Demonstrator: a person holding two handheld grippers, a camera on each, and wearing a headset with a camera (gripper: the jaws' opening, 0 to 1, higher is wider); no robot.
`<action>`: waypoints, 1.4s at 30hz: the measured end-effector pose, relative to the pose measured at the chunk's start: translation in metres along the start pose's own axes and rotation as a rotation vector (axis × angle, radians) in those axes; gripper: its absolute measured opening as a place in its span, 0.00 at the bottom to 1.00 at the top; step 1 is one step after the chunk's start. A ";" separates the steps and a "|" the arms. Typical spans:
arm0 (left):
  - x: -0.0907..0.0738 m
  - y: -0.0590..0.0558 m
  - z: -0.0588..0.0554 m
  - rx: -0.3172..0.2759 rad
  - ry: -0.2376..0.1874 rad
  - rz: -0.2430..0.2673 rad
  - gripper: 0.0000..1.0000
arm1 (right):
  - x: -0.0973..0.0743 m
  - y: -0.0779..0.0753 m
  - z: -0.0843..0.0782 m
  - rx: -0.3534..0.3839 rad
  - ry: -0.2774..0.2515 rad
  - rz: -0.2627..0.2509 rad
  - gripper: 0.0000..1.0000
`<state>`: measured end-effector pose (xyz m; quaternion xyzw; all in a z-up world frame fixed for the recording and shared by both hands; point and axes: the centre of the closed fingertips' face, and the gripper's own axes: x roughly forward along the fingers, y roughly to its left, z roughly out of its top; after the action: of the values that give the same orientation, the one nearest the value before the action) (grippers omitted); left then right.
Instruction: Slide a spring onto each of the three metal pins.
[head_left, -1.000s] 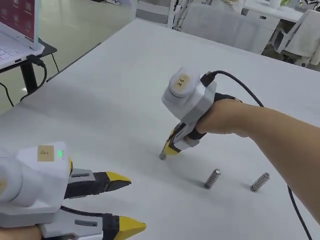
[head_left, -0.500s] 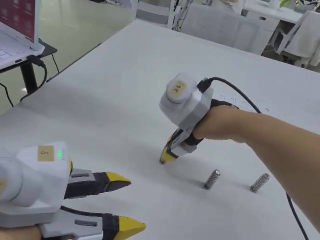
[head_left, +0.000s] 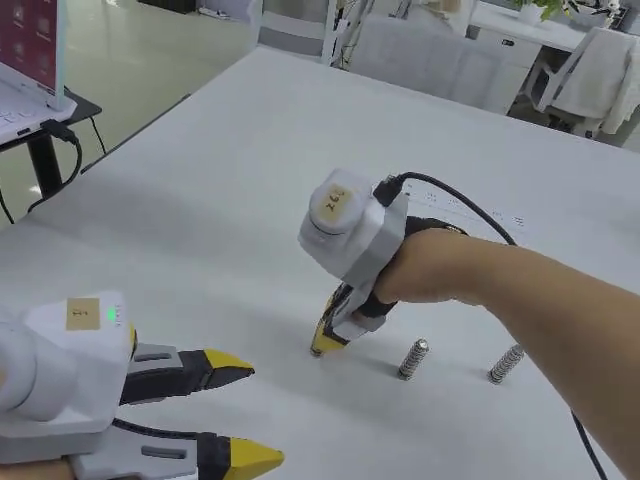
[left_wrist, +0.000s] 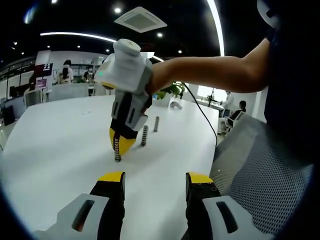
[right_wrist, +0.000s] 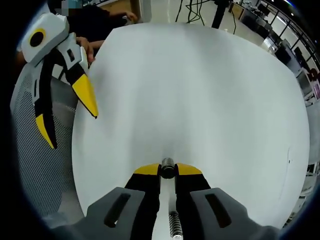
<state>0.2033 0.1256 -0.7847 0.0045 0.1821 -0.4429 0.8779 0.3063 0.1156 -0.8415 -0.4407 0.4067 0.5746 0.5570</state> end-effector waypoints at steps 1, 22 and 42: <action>0.000 0.000 0.000 0.001 0.000 0.000 0.43 | 0.000 0.001 -0.001 0.000 0.003 0.000 0.08; 0.003 -0.008 0.004 0.023 0.004 -0.020 0.43 | -0.003 -0.001 -0.005 0.167 -0.042 -0.091 0.09; 0.002 -0.007 0.003 0.025 0.006 -0.017 0.43 | 0.003 -0.004 -0.007 0.216 -0.034 -0.086 0.11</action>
<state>0.1999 0.1197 -0.7814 0.0155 0.1793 -0.4526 0.8733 0.3103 0.1097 -0.8464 -0.3854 0.4376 0.5105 0.6319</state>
